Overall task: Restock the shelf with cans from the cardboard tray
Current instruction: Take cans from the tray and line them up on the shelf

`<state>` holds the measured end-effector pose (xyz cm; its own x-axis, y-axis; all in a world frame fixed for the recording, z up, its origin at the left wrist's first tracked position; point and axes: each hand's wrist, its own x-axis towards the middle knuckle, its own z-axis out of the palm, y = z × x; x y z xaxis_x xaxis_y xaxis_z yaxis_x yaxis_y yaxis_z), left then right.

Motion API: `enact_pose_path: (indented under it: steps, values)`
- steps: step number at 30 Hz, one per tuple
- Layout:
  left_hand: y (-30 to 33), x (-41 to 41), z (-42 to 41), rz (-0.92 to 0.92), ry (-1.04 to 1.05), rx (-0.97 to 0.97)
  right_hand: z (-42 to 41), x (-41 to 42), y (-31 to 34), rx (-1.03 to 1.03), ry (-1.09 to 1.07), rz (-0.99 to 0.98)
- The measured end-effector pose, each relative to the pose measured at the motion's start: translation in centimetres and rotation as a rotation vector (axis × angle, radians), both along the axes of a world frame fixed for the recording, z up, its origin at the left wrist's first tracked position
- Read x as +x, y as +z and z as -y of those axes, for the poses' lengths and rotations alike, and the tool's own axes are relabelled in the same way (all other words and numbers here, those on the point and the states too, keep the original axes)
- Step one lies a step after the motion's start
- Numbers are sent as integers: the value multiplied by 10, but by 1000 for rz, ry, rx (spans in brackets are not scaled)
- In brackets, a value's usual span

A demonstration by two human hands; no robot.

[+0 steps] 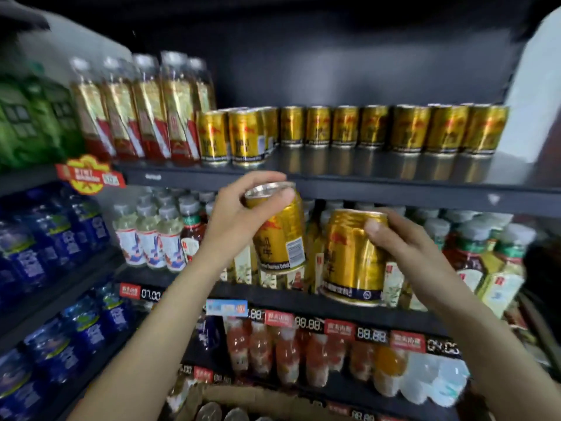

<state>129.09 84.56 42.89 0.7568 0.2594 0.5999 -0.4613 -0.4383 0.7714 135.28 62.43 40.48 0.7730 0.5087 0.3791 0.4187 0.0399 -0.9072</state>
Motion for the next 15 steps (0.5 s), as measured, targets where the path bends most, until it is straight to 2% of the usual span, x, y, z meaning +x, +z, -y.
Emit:
enact_pose_path:
  steps: [4, 9, 15]
  values:
    - [55, 24, 23, 123, 59, 181, 21, 20, 51, 20, -47, 118]
    - [96, 68, 41, 155, 178, 276, 32, 58, 105, -3, -172, 256]
    - [101, 132, 49, 40, 351, 395, 25, 129, 132, -223, -364, 395]
